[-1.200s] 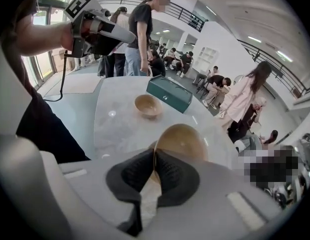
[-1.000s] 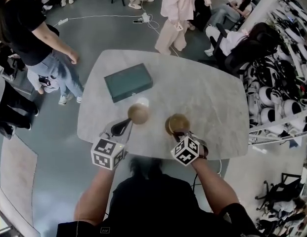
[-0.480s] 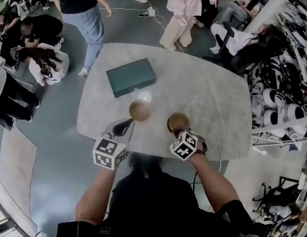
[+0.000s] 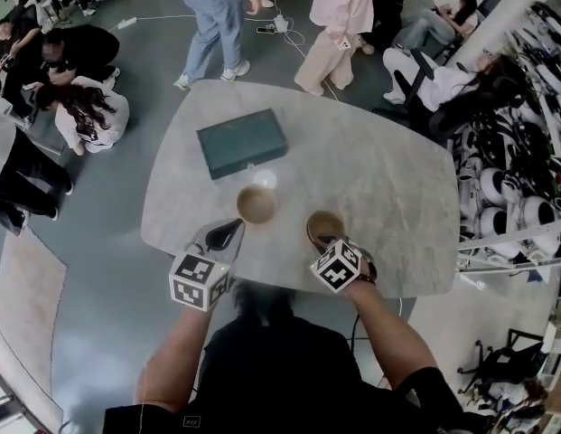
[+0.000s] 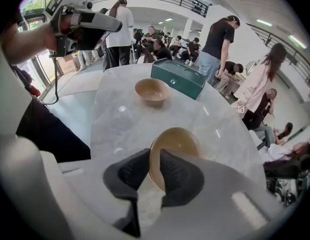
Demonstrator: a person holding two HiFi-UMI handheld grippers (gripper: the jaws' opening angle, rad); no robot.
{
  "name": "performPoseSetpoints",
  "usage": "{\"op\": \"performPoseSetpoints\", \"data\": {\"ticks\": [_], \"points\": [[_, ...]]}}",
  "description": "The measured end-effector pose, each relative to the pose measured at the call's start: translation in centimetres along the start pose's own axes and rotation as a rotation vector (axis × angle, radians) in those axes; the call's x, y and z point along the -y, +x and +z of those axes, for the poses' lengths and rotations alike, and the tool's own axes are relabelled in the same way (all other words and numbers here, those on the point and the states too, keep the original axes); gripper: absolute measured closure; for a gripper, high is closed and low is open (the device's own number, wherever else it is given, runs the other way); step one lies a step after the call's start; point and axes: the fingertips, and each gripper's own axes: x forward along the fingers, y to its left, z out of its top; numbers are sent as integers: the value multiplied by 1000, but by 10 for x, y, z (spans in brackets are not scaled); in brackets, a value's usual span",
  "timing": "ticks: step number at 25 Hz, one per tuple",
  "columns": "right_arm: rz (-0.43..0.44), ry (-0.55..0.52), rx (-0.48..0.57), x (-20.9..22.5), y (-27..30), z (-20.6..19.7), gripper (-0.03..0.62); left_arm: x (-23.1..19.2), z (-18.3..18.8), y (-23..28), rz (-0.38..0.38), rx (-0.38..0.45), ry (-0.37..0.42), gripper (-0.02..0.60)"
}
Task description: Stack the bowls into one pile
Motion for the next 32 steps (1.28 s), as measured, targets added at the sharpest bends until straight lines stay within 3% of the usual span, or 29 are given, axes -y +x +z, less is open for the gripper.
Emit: {"op": "performPoseSetpoints", "data": {"ticks": [14, 20, 32], "points": [[-10, 40, 21, -3, -15, 10, 496, -2, 6, -5, -29, 16, 16, 571], [-54, 79, 56, -7, -32, 25, 494, -7, 12, -23, -46, 26, 25, 571], [-171, 341, 331, 23, -111, 50, 497, -8, 42, -39, -69, 66, 89, 571]]}}
